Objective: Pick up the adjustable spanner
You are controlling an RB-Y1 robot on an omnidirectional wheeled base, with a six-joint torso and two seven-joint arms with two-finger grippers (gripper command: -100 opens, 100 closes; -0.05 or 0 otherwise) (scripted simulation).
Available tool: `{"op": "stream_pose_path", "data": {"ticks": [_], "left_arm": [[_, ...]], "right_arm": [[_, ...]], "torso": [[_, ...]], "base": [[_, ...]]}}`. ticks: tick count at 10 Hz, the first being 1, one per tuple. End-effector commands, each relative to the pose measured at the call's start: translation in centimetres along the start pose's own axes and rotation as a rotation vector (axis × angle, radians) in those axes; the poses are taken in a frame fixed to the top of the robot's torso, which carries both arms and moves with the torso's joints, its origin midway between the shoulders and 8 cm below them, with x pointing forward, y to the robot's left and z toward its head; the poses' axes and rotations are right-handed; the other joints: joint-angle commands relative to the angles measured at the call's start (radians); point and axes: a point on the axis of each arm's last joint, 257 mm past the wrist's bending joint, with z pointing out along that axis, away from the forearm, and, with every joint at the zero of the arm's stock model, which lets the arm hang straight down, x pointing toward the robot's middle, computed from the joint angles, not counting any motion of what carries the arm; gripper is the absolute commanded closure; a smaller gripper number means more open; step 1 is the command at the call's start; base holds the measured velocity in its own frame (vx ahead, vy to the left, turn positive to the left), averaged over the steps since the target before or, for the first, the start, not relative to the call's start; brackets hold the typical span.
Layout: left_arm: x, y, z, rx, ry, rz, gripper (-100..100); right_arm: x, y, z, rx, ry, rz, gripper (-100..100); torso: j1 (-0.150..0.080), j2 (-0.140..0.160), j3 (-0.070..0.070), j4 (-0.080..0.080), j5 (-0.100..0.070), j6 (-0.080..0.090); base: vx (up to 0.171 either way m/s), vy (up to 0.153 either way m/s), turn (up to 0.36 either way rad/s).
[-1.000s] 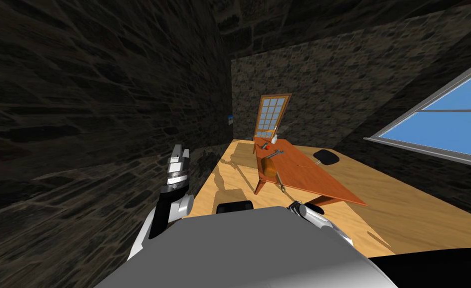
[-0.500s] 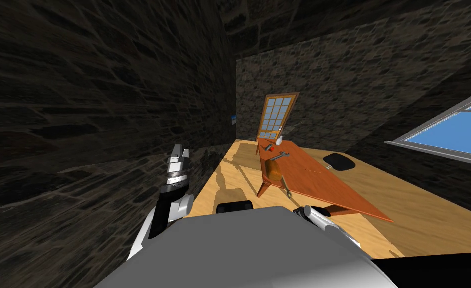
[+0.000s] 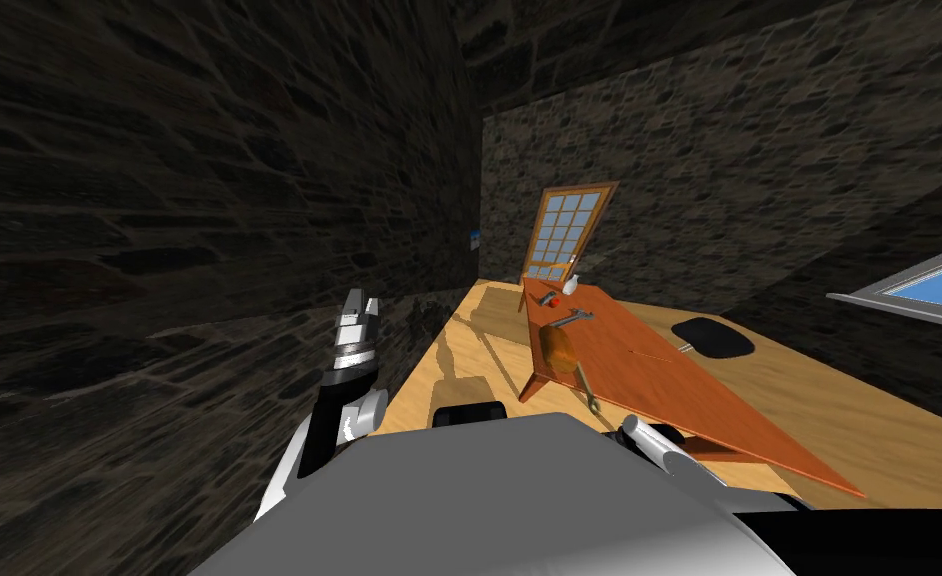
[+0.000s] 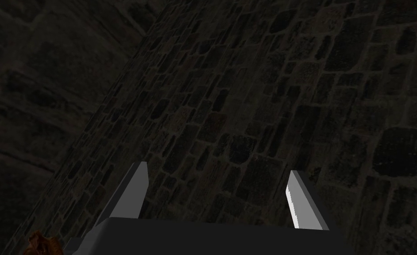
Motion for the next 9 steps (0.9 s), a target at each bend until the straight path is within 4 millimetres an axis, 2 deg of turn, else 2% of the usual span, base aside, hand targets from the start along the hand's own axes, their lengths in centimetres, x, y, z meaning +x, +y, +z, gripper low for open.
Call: {"op": "stream_pose_path", "data": {"ticks": [1, 2, 3, 4, 7, 9], "left_arm": [[0.0, 0.0, 0.0, 0.0, 0.0, 0.0, 0], [0.0, 0.0, 0.0, 0.0, 0.0, 0.0, 0], [0.0, 0.0, 0.0, 0.0, 0.0, 0.0, 0], [0.0, 0.0, 0.0, 0.0, 0.0, 0.0, 0], [0.0, 0.0, 0.0, 0.0, 0.0, 0.0, 0], [0.0, 0.0, 0.0, 0.0, 0.0, 0.0, 0]], "right_arm": [[-0.8, 0.0, -0.1, 0.003, -0.017, 0.014, -100], [-0.8, 0.0, -0.1, 0.003, -0.017, 0.017, -100], [-2.2, 0.5, -0.5, 0.023, -0.056, 0.09, -100], [-1.2, 0.6, -0.6, 0.023, -0.036, 0.079, -100], [-3.4, 1.0, -1.0, 0.042, -0.088, 0.155, -100], [-3.6, 1.6, -1.6, 0.057, -0.101, 0.218, -100]], "torso": [[0.0, 0.0, 0.0, 0.0, 0.0, 0.0], [0.0, 0.002, 0.001, 0.0, 0.0, 0.0], [0.0, 0.003, 0.002, 0.001, 0.0, 0.0], [0.0, 0.002, 0.001, 0.001, 0.0, 0.0], [-0.001, 0.001, 0.0, 0.0, 0.0, 0.0], [0.0, 0.002, 0.001, 0.0, 0.0, 0.001]], "base": [[0.016, 0.001, 0.011], [0.001, 0.0, -0.011], [0.028, 0.005, 0.151], [0.037, -0.007, 0.095], [0.036, -0.003, 0.073], [0.028, 0.002, 0.067]]}}
